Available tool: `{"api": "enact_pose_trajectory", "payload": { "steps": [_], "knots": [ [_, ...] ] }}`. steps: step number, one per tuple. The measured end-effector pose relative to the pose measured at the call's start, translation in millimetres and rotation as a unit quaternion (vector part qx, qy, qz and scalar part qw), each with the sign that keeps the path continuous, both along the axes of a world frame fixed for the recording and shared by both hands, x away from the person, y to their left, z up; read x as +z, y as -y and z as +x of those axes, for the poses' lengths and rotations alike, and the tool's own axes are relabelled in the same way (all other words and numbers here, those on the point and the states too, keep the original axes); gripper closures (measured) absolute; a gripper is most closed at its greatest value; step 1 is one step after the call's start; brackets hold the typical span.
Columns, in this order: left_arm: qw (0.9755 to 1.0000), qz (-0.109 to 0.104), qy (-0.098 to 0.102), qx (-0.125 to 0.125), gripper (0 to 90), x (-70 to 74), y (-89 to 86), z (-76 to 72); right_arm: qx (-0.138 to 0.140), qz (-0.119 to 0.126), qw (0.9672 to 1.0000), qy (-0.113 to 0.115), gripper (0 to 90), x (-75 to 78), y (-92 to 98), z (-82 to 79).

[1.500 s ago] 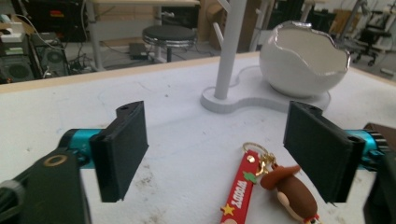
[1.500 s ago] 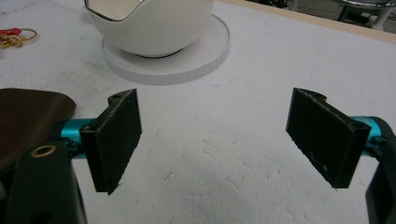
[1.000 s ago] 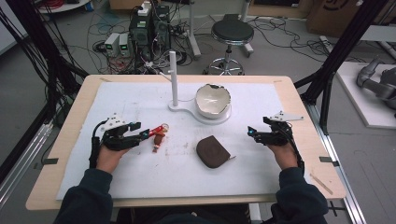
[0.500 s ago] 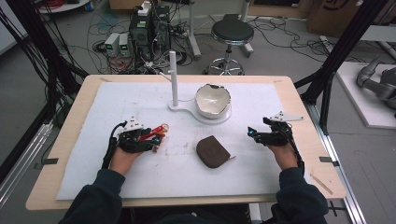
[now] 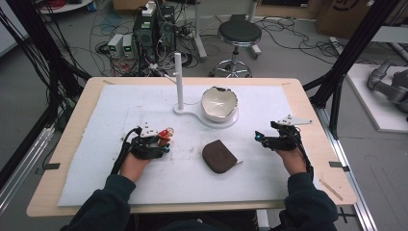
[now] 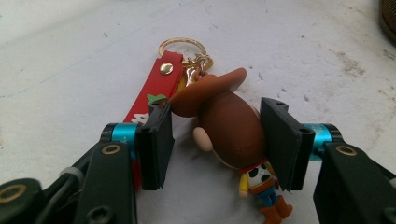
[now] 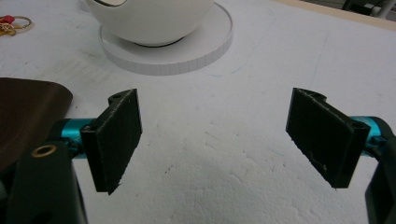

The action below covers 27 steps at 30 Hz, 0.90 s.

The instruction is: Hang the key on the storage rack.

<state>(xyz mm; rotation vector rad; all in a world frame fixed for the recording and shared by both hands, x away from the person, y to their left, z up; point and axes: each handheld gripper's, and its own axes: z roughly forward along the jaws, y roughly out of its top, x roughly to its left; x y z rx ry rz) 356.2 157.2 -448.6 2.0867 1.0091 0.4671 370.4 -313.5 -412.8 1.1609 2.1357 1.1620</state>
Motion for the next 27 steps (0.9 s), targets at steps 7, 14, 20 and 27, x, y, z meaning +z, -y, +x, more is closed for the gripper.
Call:
{"api": "enact_pose_trajectory", "payload": {
  "steps": [7,14,20,27],
  "knots": [
    [0.9984,-0.051,-0.019,0.014,46.7,2.9,-11.1,4.2,-0.002,0.005,1.0,0.002,18.5,0.6,2.0,-0.5],
    [0.9931,-0.116,0.012,0.006,46.8,19.8,-19.4,2.7,-0.001,0.005,1.0,0.001,18.5,0.5,2.4,-0.2],
    [0.9883,-0.148,0.036,-0.011,46.8,39.3,-24.2,4.9,-0.005,0.007,1.0,0.005,18.5,1.6,3.1,-1.1],
    [0.9818,-0.179,0.062,-0.02,46.9,77.9,-28.8,22.0,-0.006,0.013,0.9999,0.006,18.5,2.1,4.8,-1.0]
  ]
}}
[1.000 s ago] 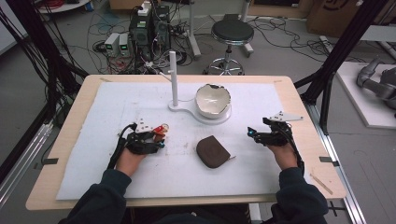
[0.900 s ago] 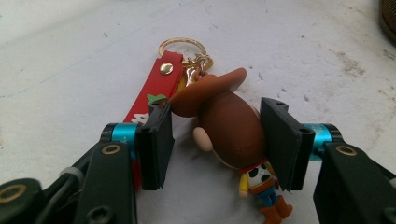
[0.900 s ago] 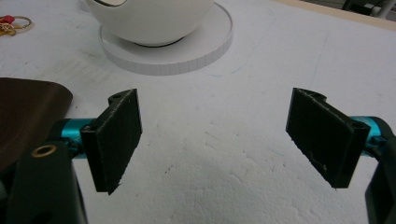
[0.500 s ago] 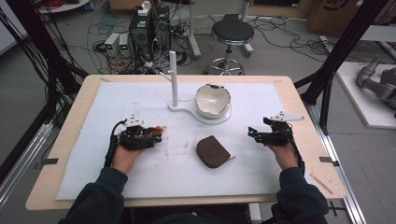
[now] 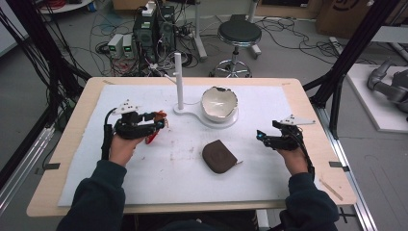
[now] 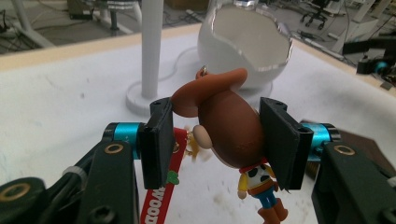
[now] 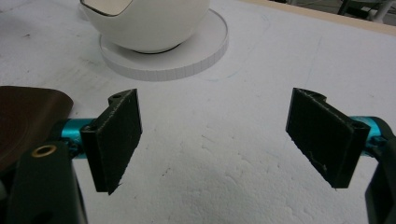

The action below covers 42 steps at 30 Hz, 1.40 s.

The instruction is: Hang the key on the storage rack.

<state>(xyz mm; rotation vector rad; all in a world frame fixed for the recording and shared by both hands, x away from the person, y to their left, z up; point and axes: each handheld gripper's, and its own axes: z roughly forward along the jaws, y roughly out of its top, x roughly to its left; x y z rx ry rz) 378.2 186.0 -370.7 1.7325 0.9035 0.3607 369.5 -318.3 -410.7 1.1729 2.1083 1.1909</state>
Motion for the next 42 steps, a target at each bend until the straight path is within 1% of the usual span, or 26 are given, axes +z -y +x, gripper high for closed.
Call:
{"api": "enact_pose_trajectory", "payload": {
  "steps": [2,3,4,5,6,8,9,11,12,13,14,16,18,19,20,22,24,26,30,34,36,41,42],
  "knots": [
    [1.0,-0.006,0.006,-0.001,46.9,10.7,0.2,5.2,0.001,-0.001,1.0,0.0,18.5,-0.3,-0.1,0.5],
    [1.0,-0.006,0.006,-0.001,46.9,10.7,0.2,5.2,0.001,-0.001,1.0,0.0,18.5,-0.3,-0.1,0.5],
    [0.9999,-0.008,0.008,-0.001,46.9,15.7,0.3,8.0,0.001,0.0,1.0,0.0,18.5,-0.4,-0.4,0.7],
    [0.9998,-0.013,0.012,-0.002,46.9,23.7,1.1,12.6,0.002,-0.001,1.0,0.001,18.5,-0.4,-0.4,0.7],
    [0.9998,-0.014,0.013,-0.004,46.9,28.0,1.6,15.5,0.002,0.0,1.0,0.002,18.5,-0.3,-0.4,0.8],
    [0.9997,-0.014,0.018,-0.004,46.9,35.8,4.1,20.8,0.003,0.001,1.0,0.002,18.5,0.0,-0.3,0.6],
    [0.9997,-0.014,0.018,-0.004,46.9,35.8,4.1,20.8,0.003,0.001,1.0,0.002,18.5,0.0,-0.1,0.5],
    [0.9996,-0.014,0.025,-0.005,46.9,46.9,8.5,29.2,0.003,0.001,1.0,0.002,18.5,0.1,0.1,0.5],
    [0.9996,-0.014,0.025,-0.005,46.9,46.9,8.5,29.2,0.003,0.002,1.0,0.002,18.5,0.1,0.2,0.5],
    [0.9993,-0.021,0.029,-0.005,46.9,51.7,11.1,33.4,0.003,0.003,1.0,0.002,18.5,0.2,0.2,0.5],
    [0.9993,-0.021,0.029,-0.005,46.9,51.7,11.1,33.4,0.003,0.003,1.0,0.001,18.5,0.2,0.2,0.5],
    [0.9989,-0.027,0.038,-0.006,46.9,59.4,15.8,39.4,0.004,0.003,1.0,0.001,18.5,0.2,0.2,0.6],
    [0.9988,-0.031,0.038,-0.009,46.9,62.0,17.3,42.0,0.004,0.002,1.0,0.001,18.5,0.2,0.3,0.7],
    [0.9987,-0.029,0.041,-0.009,46.9,65.5,19.7,44.3,0.004,0.004,1.0,0.001,18.5,0.3,0.0,0.5],
    [0.9987,-0.029,0.041,-0.009,46.9,65.5,19.7,44.3,0.004,0.004,1.0,0.001,18.5,0.4,0.0,0.5],
    [0.9982,-0.035,0.048,-0.012,46.9,74.2,24.3,48.2,0.003,0.003,1.0,0.002,18.5,0.3,0.4,0.7],
    [0.9981,-0.033,0.051,-0.011,46.9,77.0,25.8,49.4,0.003,0.005,1.0,0.001,18.5,0.4,0.1,0.4],
    [0.9977,-0.034,0.059,-0.009,46.9,85.3,29.2,53.0,0.005,0.004,1.0,0.002,18.5,0.5,0.0,0.3],
    [0.9975,-0.035,0.061,-0.005,46.9,90.7,30.9,56.4,0.006,0.003,1.0,0.003,18.5,0.6,0.1,0.0],
    [0.9972,-0.037,0.065,0.004,46.8,95.9,30.3,61.7,0.005,0.004,1.0,0.002,18.5,0.8,0.6,-0.3],
    [0.9969,-0.045,0.064,0.008,46.8,95.9,29.0,64.0,0.006,0.005,1.0,0.002,18.5,0.7,0.8,-0.3],
    [0.9975,-0.044,0.052,0.017,46.8,89.7,24.2,70.0,0.006,0.003,1.0,0.001,18.5,0.4,1.0,-0.1],
    [0.9975,-0.044,0.052,0.017,46.8,89.7,24.2,70.0,0.006,0.003,1.0,0.001,18.5,0.4,1.0,-0.1]
  ]
}}
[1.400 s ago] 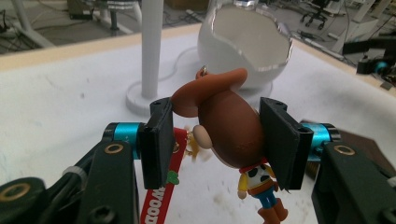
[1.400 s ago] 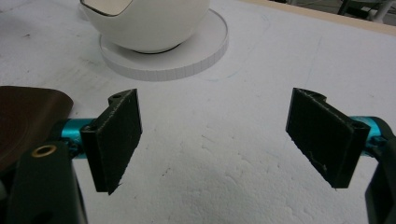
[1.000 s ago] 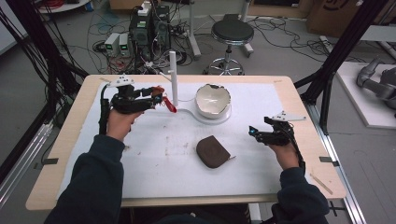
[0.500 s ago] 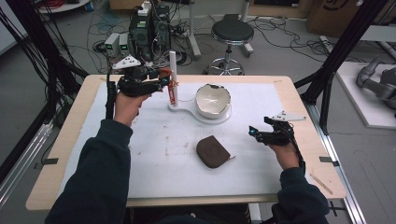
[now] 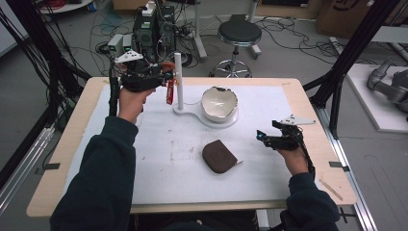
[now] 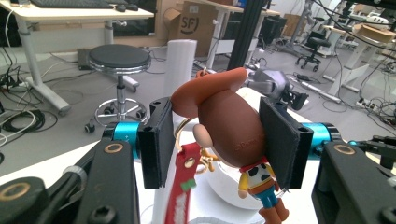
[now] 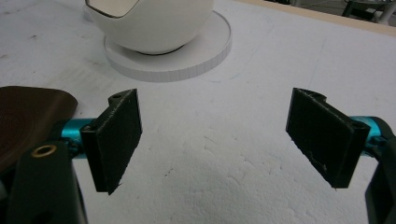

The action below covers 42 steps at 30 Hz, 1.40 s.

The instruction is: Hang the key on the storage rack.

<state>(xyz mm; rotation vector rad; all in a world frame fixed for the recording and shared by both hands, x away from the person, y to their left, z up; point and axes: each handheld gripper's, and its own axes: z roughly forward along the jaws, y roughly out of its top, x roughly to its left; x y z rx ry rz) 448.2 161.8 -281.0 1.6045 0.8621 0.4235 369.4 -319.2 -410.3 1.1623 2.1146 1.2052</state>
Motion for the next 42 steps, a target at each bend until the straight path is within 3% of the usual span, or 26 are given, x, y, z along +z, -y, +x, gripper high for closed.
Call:
{"api": "enact_pose_trajectory", "payload": {
  "steps": [5,7,12,13,19,20,26,31,32,34,36,39,42],
  "knots": [
    [0.9999,0.003,-0.006,0.009,46.7,-7.1,-1.6,1.4,0.0,0.001,1.0,0.0,18.5,0.0,-0.2,-0.1],
    [0.9996,0.005,-0.014,0.023,46.6,-14.9,-5.8,1.7,0.0,0.001,1.0,0.0,18.5,0.0,-0.1,-0.3],
    [0.9991,0.008,-0.026,0.032,46.6,-28.5,-12.8,0.2,0.0,0.001,1.0,-0.001,18.5,-0.1,0.3,-0.5],
    [0.9989,0.017,-0.032,0.031,46.6,-38.7,-13.9,-3.9,0.0,0.0,1.0,0.0,18.5,-0.2,0.3,-0.4],
    [0.9983,0.023,-0.043,0.03,46.4,-62.3,-16.1,-11.4,0.0,-0.001,1.0,-0.003,18.5,-0.3,-0.7,-0.6],
    [0.9982,0.026,-0.044,0.031,50.8,-65.7,-16.2,-13.0,0.002,-0.003,1.0,0.001,18.5,0.0,-0.5,-0.8],
    [0.9983,0.023,-0.041,0.035,46.9,-78.9,-23.2,-23.8,0.0,-0.003,1.0,-0.001,18.5,-0.1,-0.4,-0.8],
    [0.9988,0.015,-0.028,0.036,39.4,-88.2,-35.3,-38.2,0.0,-0.003,1.0,-0.001,18.5,-0.2,-1.4,-0.8],
    [0.9989,0.019,-0.015,0.039,31.1,-89.9,-37.4,-42.1,0.0,-0.003,1.0,-0.001,18.5,-0.2,-1.2,-0.7],
    [0.9991,0.016,0.003,0.039,29.2,-93.8,-42.3,-50.7,0.0,-0.003,1.0,0.0,18.5,-0.1,-1.3,-0.9],
    [0.9988,0.016,0.025,0.04,19.3,-100.6,-49.8,-63.1,0.0,-0.003,1.0,-0.001,18.5,-0.2,-1.8,-0.8],
    [0.9984,0.018,0.039,0.037,17.4,-106.6,-56.5,-72.4,0.001,-0.005,1.0,0.001,18.5,-0.7,-2.2,0.7],
    [0.9979,0.03,0.036,0.044,17.4,-109.7,-63.6,-77.7,-0.002,-0.005,1.0,0.002,18.5,-0.5,-3.2,2.3]
  ]
}}
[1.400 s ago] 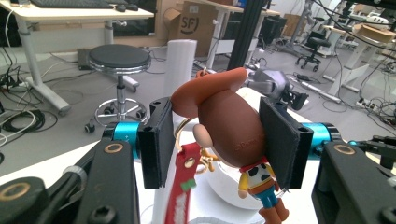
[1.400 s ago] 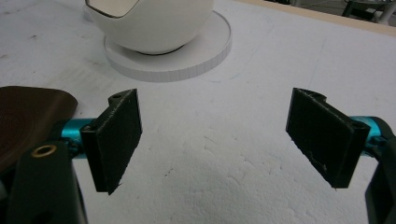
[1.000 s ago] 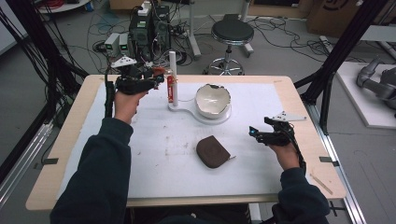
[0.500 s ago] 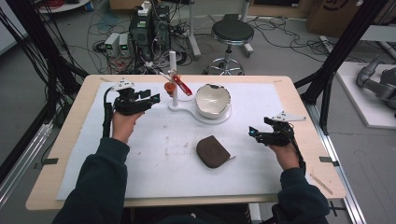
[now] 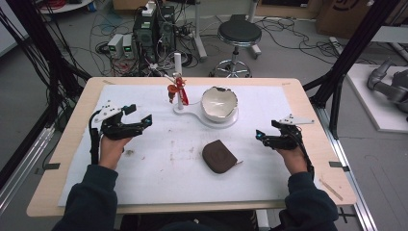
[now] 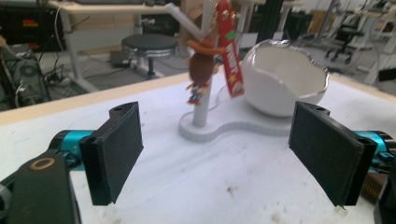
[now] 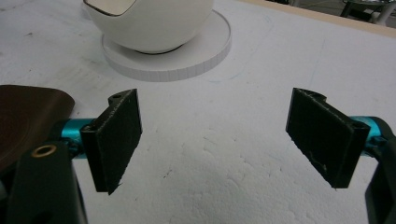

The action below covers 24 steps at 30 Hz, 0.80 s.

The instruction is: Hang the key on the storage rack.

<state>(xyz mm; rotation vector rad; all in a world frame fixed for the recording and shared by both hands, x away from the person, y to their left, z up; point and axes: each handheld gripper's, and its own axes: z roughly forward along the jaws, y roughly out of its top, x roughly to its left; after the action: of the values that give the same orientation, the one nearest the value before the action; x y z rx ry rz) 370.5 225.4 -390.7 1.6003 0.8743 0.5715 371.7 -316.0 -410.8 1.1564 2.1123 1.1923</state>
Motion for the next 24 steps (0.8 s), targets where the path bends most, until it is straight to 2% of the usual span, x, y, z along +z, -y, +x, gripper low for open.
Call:
{"api": "enact_pose_trajectory", "payload": {
  "steps": [3,5,8,14,18,24],
  "knots": [
    [1.0,0.0,0.008,0.006,17.6,0.3,-6.3,-4.2,-0.001,-0.001,1.0,0.001,18.5,0.3,-1.3,0.0],
    [0.9999,0.005,0.004,0.009,17.6,-3.1,-8.6,-5.0,-0.001,-0.001,1.0,0.003,18.5,0.3,-0.9,0.3],
    [0.9999,-0.002,-0.004,0.016,17.4,-5.7,-12.0,-4.0,-0.004,-0.002,1.0,-0.001,18.5,-0.5,-0.7,1.7],
    [0.9996,-0.006,-0.002,0.026,18.2,-6.7,-13.7,-7.6,-0.002,0.0,1.0,0.003,18.5,0.4,-1.3,0.6],
    [0.9995,-0.007,-0.011,0.03,18.5,-9.6,-15.1,-5.6,-0.002,-0.004,1.0,0.002,18.5,0.3,-0.7,0.5],
    [0.9993,-0.009,-0.015,0.033,19.6,-10.6,-16.6,-5.8,-0.003,-0.003,1.0,0.0,18.5,0.2,-1.5,0.2]
  ]
}}
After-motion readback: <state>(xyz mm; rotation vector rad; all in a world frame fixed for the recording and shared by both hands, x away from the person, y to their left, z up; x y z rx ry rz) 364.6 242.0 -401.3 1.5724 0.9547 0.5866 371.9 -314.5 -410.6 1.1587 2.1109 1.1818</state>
